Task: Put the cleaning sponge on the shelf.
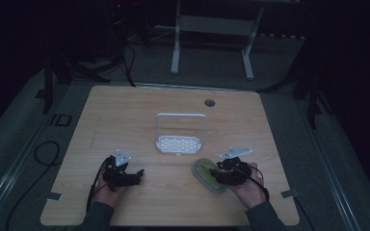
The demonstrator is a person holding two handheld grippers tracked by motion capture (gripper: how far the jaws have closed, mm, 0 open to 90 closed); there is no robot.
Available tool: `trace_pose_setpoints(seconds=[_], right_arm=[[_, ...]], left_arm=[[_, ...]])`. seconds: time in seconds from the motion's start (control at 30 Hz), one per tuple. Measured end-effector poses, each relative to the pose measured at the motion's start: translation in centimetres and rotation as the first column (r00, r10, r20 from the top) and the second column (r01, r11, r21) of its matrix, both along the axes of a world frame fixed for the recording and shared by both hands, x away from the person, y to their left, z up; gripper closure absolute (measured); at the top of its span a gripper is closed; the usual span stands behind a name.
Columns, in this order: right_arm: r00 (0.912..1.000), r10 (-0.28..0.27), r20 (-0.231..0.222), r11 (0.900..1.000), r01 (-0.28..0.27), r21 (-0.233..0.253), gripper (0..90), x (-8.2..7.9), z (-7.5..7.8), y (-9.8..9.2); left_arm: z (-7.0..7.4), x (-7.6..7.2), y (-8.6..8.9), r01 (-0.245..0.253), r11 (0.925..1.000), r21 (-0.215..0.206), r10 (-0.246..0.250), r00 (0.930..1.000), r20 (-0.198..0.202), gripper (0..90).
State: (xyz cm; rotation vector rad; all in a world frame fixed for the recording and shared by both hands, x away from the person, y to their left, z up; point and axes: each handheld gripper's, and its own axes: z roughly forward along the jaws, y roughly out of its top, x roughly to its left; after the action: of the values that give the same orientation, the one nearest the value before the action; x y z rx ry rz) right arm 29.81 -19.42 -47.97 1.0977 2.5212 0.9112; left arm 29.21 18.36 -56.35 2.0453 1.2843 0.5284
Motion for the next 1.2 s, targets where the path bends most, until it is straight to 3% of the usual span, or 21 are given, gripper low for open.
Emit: trace_pose_setpoints(seconds=[0.97,1.2], right_arm=[[0.994,0.062,-0.089,0.993,-0.071,-0.098,54.7,2.1,0.8,1.1],[0.9903,0.069,-0.121,0.992,-0.081,-0.101,53.7,2.5,0.8,1.3]], left_arm=[[0.0,0.0,0.0,0.0,1.0,0.0,0.0,1.0,0.0,13.5],[0.0,0.0,0.0,-0.001,1.0,-0.001,0.001,1.0,0.001,13.5]])
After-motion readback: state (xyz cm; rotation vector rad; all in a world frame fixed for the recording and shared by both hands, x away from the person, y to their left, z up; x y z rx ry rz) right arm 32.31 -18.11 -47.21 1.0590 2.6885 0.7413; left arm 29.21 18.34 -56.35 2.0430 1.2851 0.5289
